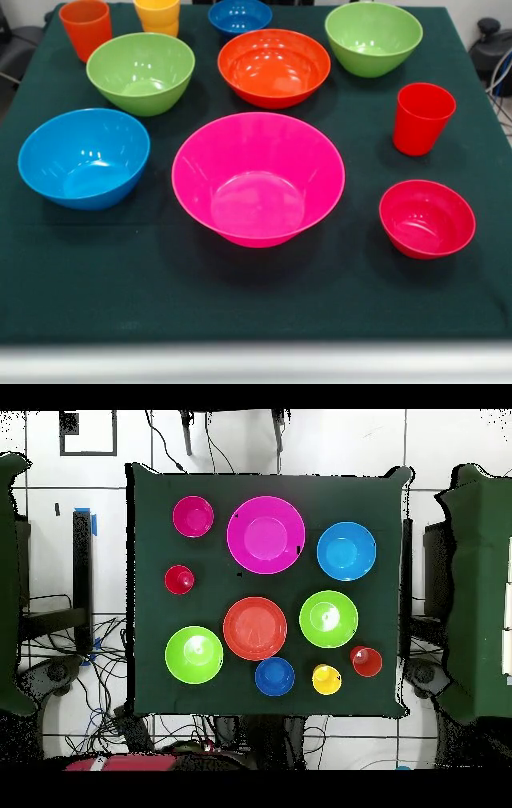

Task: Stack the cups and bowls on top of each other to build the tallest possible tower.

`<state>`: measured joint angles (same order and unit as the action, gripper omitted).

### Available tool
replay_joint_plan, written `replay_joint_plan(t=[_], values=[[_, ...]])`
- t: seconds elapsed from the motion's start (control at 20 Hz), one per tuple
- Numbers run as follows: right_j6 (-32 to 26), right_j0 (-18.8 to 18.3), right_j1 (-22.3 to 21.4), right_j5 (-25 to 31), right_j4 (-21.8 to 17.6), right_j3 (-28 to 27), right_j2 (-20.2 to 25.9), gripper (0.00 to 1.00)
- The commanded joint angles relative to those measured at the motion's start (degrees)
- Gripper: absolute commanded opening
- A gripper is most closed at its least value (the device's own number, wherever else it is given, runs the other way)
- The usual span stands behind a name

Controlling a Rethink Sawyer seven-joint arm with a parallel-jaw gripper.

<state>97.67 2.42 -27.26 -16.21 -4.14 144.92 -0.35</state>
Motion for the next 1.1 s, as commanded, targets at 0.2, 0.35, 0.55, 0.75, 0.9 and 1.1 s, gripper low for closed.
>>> replay_joint_plan(t=[0.2,0.35,0.55,0.75,0.9,1.1], values=[[14.12,1.26,17.00,-10.04,-4.22,-4.72,0.60,1.00],[14.30,1.58,18.24,-11.46,-5.53,-5.75,-0.41,1.00],[15.55,2.69,21.16,-13.97,-6.21,-7.00,-0.74,1.00],[15.90,3.80,20.11,-13.26,-5.33,-5.65,-0.65,1.00],[15.84,3.85,15.40,-11.16,-5.11,-1.49,-0.38,1.00],[14.53,2.92,4.18,-5.97,-5.14,7.14,0.26,1.00]])
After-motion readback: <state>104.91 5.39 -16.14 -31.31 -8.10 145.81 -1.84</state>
